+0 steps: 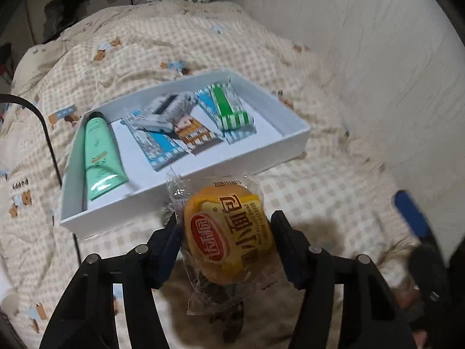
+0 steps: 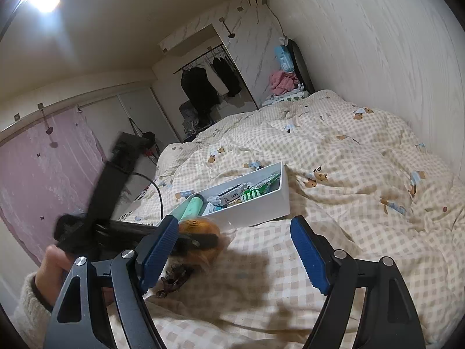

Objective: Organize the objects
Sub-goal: 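Grasp the yellow-wrapped bun with the left tool and lift it, then grasp the clear claw hair clip with the right tool while the left tool holds the bun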

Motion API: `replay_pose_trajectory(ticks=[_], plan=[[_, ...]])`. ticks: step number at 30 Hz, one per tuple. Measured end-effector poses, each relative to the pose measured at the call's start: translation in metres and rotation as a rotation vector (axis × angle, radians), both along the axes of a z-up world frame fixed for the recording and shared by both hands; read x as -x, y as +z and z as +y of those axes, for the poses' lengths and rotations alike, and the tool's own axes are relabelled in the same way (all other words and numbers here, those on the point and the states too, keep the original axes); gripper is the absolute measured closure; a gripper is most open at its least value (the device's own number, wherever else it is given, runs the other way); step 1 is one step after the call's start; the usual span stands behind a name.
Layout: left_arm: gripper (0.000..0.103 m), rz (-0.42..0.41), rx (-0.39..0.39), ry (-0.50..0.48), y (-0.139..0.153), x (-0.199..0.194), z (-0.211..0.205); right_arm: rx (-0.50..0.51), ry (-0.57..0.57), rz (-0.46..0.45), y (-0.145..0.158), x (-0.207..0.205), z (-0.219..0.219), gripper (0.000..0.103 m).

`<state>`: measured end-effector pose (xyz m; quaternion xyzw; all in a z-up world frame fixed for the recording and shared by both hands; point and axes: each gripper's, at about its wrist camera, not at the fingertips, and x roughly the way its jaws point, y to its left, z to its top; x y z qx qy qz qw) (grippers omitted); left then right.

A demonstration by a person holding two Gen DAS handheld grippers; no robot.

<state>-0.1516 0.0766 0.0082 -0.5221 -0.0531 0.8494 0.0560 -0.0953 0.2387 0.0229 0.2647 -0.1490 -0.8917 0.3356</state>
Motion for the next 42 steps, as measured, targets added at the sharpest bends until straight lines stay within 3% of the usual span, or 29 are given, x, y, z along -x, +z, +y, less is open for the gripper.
replay_pose_trajectory(ticks=[5,9,15,19,21,24,27,31,33,35,39,42], plan=[[0.039,0.077,-0.049,-0.032,0.036,-0.032,-0.03,0.006,0.002,-0.009,-0.001,0.0,0.0,0.023],[0.039,0.083,-0.059,-0.027,0.044,-0.054,-0.056,0.004,0.004,-0.012,-0.002,0.0,-0.001,0.023],[0.039,0.095,0.017,0.056,0.022,-0.073,-0.085,0.003,0.006,-0.017,-0.002,0.001,-0.001,0.023],[0.038,0.037,0.043,0.031,-0.002,-0.07,-0.084,0.0,0.007,-0.018,-0.002,0.001,-0.002,0.023],[0.037,0.036,0.082,0.007,-0.007,-0.07,-0.077,-0.002,0.009,-0.023,-0.003,0.002,-0.002,0.023],[0.022,0.058,0.164,-0.025,-0.008,-0.074,-0.065,-0.005,0.01,-0.027,-0.004,0.002,-0.001,0.023],[0.022,0.074,0.254,-0.059,-0.006,-0.079,-0.054,-0.006,0.01,-0.027,-0.004,0.003,-0.002,0.023],[0.019,0.153,0.551,-0.009,-0.005,-0.083,-0.034,-0.007,0.012,-0.03,-0.005,0.003,-0.001,0.023],[0.019,0.178,0.617,-0.023,-0.006,-0.087,-0.025,-0.007,0.012,-0.03,-0.005,0.003,-0.001,0.023],[0.019,0.182,0.612,-0.038,-0.006,-0.087,-0.024,-0.007,0.012,-0.031,-0.005,0.003,-0.001,0.023],[0.019,0.211,0.516,-0.023,0.0,-0.089,-0.035,-0.007,0.012,-0.03,-0.005,0.003,-0.002,0.023],[0.019,0.24,0.571,0.072,0.005,-0.091,-0.041,-0.009,0.014,-0.033,-0.005,0.003,-0.002,0.023]])
